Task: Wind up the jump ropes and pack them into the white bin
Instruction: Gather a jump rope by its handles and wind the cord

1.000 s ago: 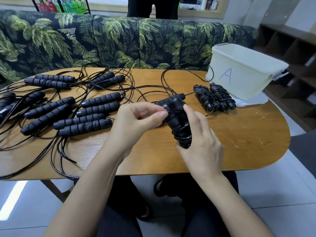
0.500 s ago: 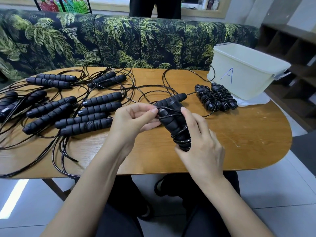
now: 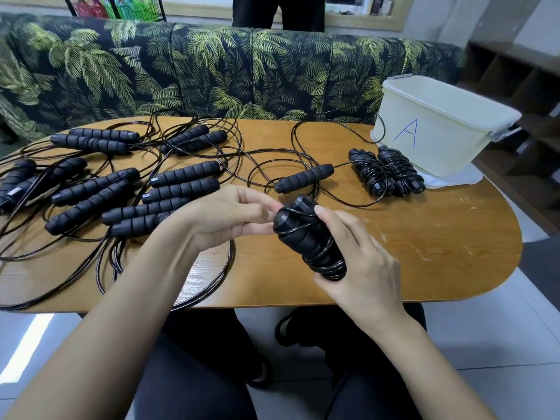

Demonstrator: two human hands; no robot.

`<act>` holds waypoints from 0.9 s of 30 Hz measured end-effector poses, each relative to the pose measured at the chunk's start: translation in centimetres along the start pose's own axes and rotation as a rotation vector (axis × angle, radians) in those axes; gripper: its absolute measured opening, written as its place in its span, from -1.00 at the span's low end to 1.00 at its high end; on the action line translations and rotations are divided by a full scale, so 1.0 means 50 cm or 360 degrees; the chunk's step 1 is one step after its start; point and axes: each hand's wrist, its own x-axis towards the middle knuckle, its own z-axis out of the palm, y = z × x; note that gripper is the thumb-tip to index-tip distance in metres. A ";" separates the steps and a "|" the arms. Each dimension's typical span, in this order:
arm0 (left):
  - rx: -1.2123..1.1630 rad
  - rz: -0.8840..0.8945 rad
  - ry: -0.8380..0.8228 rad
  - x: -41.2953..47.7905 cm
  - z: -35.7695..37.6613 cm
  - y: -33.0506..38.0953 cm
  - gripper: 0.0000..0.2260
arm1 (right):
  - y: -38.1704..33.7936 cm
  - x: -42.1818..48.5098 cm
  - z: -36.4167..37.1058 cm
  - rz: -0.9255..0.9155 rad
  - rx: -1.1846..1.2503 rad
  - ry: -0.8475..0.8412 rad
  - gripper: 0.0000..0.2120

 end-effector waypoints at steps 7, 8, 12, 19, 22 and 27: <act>-0.0562 -0.0059 -0.0154 0.018 0.026 -0.032 -0.62 | -0.017 0.003 0.010 0.0262 0.0392 0.0001 -0.06; -0.0634 -0.0002 -0.0079 0.020 0.035 -0.036 -0.62 | -0.018 0.003 0.012 0.0317 0.0383 0.0016 -0.06; 0.0152 0.0511 0.0557 0.009 0.058 -0.043 -0.80 | -0.013 0.001 0.013 0.0394 0.0197 -0.0019 -0.04; 0.1221 0.0908 0.0739 0.001 0.087 -0.041 -0.74 | -0.014 -0.002 0.023 0.0403 -0.0121 -0.0099 0.04; 0.1225 0.0788 0.0620 0.017 0.081 -0.058 -0.77 | -0.017 -0.011 0.029 0.0408 -0.0178 -0.0159 0.05; 0.0509 0.0545 0.0723 0.053 0.105 -0.082 -0.77 | -0.020 -0.004 0.037 0.0503 -0.0286 -0.0212 0.03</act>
